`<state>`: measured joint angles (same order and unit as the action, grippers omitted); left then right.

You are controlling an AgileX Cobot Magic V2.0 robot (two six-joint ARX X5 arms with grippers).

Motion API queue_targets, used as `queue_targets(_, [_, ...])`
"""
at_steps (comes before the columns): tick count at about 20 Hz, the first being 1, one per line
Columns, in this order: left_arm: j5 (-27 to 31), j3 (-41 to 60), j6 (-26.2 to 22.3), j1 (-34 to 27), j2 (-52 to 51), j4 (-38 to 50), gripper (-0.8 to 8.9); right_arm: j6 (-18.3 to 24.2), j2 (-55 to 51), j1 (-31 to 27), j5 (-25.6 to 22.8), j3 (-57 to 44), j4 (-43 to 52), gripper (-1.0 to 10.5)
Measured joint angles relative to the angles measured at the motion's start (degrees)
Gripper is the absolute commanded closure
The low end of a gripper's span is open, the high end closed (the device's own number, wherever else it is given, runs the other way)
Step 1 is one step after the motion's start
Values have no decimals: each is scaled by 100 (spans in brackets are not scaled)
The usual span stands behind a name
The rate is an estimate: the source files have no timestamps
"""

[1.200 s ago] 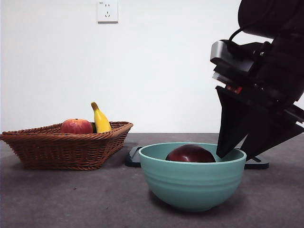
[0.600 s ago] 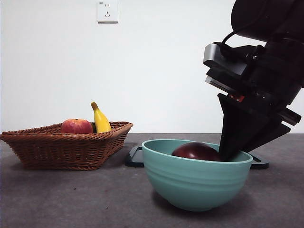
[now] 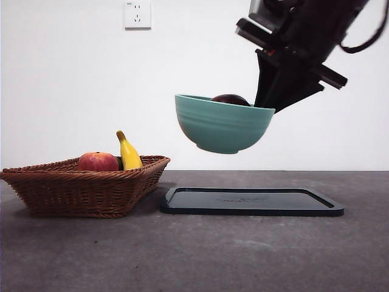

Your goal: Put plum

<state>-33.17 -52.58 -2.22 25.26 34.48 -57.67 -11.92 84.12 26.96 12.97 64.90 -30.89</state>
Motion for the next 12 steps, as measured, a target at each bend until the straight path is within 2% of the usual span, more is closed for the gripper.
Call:
queue_targets(6, [0,0,0,0,0,-2,439,190,1370,-507,-116,1484,-262,937])
queue_targets(12, [0,0,0,0,0,-2,439,267,2122,-973,-120,1628,-188,937])
